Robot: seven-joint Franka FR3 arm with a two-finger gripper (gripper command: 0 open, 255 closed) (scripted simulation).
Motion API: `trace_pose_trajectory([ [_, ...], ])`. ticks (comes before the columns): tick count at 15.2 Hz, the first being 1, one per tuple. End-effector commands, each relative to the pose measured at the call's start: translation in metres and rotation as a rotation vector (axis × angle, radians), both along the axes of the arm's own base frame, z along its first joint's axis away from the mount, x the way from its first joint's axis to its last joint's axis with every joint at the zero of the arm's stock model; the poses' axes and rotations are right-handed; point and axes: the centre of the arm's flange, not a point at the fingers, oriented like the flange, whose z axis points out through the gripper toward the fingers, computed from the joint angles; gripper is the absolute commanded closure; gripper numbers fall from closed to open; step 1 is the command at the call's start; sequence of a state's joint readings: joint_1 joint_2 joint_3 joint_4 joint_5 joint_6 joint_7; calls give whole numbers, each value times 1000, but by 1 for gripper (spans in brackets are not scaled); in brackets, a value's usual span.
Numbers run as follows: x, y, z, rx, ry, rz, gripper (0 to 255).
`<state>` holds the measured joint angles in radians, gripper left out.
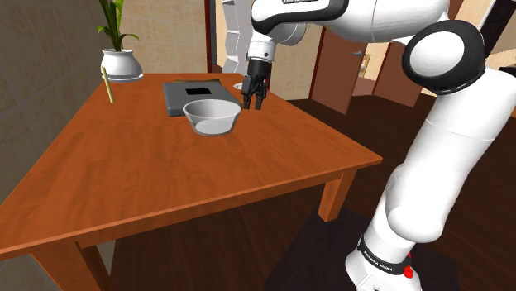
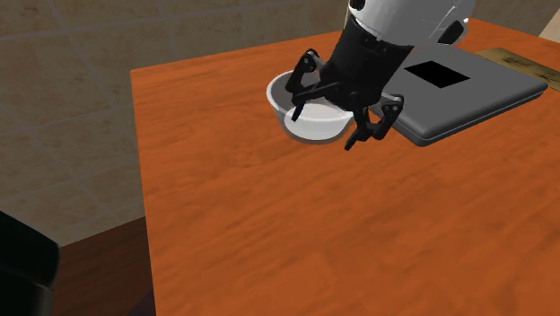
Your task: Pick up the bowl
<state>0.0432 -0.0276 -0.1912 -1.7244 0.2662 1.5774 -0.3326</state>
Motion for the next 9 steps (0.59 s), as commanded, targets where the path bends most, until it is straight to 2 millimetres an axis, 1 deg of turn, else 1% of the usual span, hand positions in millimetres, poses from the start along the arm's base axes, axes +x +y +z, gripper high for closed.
trace_pose_trajectory([
  [1, 25, -7, 0, 13, -11, 2, 0],
  [9, 124, -27, 5, 66, -51, 8, 0],
])
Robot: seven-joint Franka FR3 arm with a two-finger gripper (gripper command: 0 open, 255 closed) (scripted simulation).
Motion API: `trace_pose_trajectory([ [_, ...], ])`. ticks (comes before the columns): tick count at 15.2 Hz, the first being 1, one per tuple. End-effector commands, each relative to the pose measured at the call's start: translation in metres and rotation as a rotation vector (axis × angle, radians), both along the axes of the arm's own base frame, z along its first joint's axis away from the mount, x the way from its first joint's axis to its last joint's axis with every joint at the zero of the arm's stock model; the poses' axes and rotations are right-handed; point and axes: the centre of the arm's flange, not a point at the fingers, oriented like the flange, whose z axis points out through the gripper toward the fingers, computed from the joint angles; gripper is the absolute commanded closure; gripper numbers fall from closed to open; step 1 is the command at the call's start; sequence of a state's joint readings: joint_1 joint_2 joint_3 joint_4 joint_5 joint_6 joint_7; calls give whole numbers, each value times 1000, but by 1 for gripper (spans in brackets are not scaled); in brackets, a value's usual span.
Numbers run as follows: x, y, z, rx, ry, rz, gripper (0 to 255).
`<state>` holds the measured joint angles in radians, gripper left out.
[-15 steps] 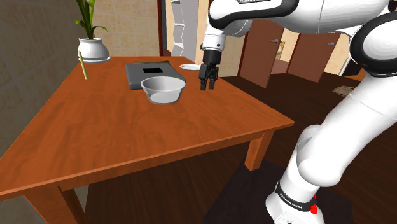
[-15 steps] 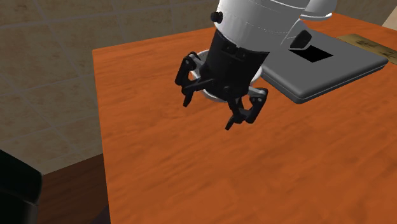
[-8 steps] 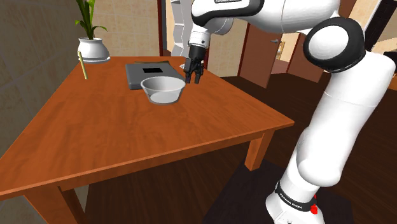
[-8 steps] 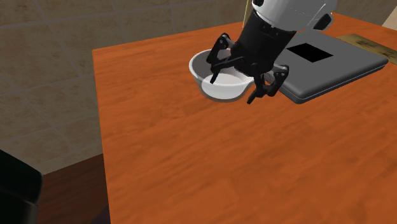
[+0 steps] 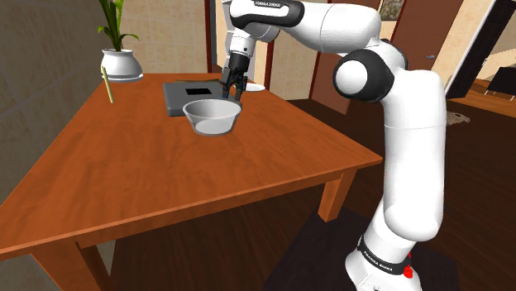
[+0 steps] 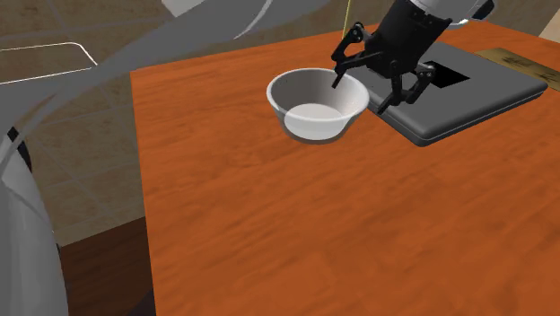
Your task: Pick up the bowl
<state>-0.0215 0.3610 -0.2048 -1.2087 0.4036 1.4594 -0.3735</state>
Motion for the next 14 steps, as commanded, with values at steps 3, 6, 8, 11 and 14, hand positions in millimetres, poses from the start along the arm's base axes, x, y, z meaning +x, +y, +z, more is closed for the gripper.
trace_pose_trajectory([
  [3, 26, -7, -9, 12, -9, 3, 0],
  [6, 26, -7, -25, 12, -9, 3, 0],
  [8, 26, -7, -36, 12, -9, 3, 0],
  [11, 26, -7, -39, 12, -9, 3, 255],
  [14, 26, -7, -39, 12, -9, 3, 255],
])
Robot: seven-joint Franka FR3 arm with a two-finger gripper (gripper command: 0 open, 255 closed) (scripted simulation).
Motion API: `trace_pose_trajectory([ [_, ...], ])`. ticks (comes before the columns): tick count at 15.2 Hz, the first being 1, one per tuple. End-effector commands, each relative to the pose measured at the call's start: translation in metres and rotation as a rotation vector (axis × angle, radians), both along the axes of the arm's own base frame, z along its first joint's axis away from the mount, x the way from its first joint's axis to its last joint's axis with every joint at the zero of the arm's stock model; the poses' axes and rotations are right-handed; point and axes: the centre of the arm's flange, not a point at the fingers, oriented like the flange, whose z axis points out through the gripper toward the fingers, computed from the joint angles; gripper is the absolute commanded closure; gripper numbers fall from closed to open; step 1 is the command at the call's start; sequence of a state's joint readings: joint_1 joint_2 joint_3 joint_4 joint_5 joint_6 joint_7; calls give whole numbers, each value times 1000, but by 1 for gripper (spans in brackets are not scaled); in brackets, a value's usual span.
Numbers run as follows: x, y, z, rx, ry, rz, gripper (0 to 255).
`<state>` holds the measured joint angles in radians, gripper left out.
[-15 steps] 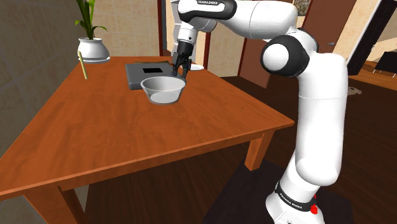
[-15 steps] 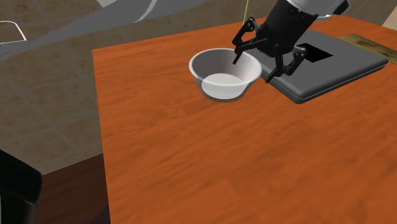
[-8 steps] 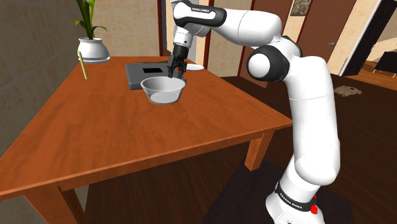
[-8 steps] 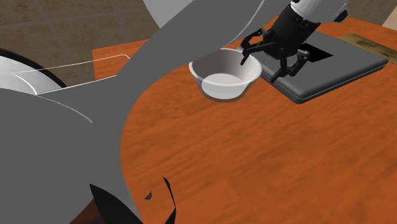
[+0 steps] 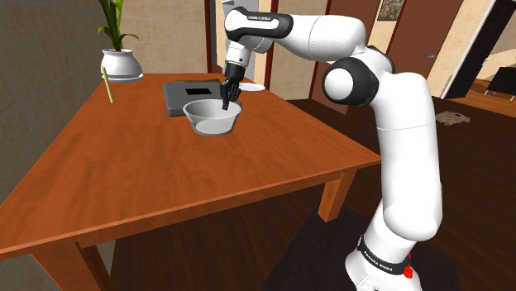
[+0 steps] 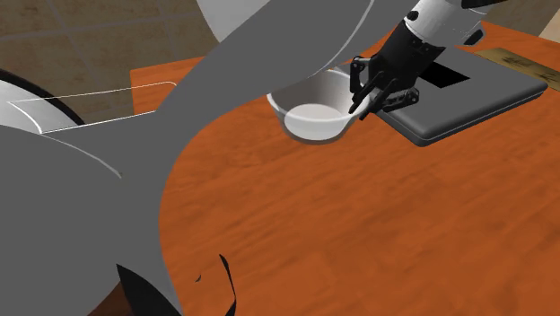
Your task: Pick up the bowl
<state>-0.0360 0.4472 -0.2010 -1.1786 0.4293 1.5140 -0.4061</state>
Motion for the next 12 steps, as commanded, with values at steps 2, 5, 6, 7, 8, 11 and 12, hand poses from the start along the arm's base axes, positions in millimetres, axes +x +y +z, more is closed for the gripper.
trace_pose_trajectory([
  [2, 0, 0, -1, 0, 1, 0, 255],
  [5, 0, 0, -1, 0, 1, 0, 255],
  [6, 0, 0, -1, 0, 1, 0, 255],
  [7, 0, 0, 5, 0, 1, 0, 255],
  [8, 0, 0, 10, 0, 1, 0, 255],
  [11, 0, 0, 26, 0, 1, 0, 255],
  [12, 0, 0, 31, 0, 1, 0, 255],
])
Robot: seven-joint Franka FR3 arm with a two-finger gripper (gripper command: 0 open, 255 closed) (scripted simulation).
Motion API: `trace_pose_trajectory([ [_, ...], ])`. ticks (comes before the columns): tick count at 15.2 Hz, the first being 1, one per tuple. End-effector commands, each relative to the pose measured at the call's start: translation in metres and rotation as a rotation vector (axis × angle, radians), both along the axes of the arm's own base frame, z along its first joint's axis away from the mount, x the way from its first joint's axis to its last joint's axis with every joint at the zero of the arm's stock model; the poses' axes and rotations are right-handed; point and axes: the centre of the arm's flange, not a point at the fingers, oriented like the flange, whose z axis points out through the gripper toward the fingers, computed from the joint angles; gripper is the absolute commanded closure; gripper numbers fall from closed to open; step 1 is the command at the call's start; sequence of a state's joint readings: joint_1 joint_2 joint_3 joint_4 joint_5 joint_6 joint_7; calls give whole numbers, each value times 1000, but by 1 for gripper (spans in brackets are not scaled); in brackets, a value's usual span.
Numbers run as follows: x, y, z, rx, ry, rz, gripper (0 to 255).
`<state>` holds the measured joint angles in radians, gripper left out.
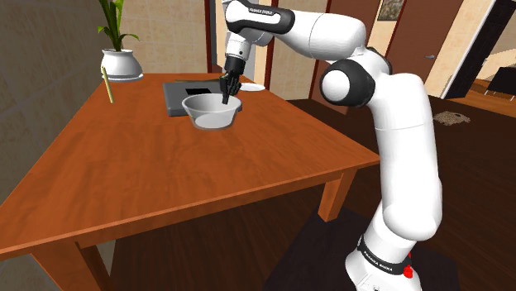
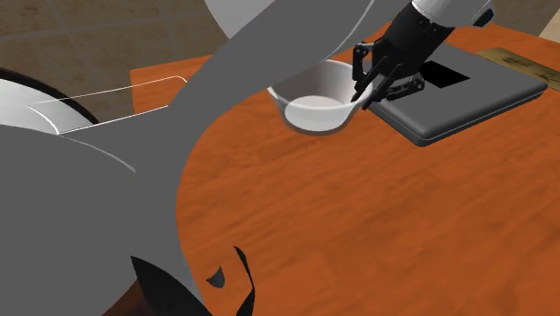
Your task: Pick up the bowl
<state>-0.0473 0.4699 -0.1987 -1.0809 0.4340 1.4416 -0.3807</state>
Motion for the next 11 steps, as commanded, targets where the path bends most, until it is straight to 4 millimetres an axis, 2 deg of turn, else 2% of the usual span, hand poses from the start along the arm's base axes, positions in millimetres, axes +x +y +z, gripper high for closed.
trace_pose_trajectory([
  [1, 0, -1, 12, 0, -1, 0, 255],
  [9, 0, -1, 54, 0, -1, 0, 255],
  [11, 0, -1, 55, 0, -1, 0, 255],
])
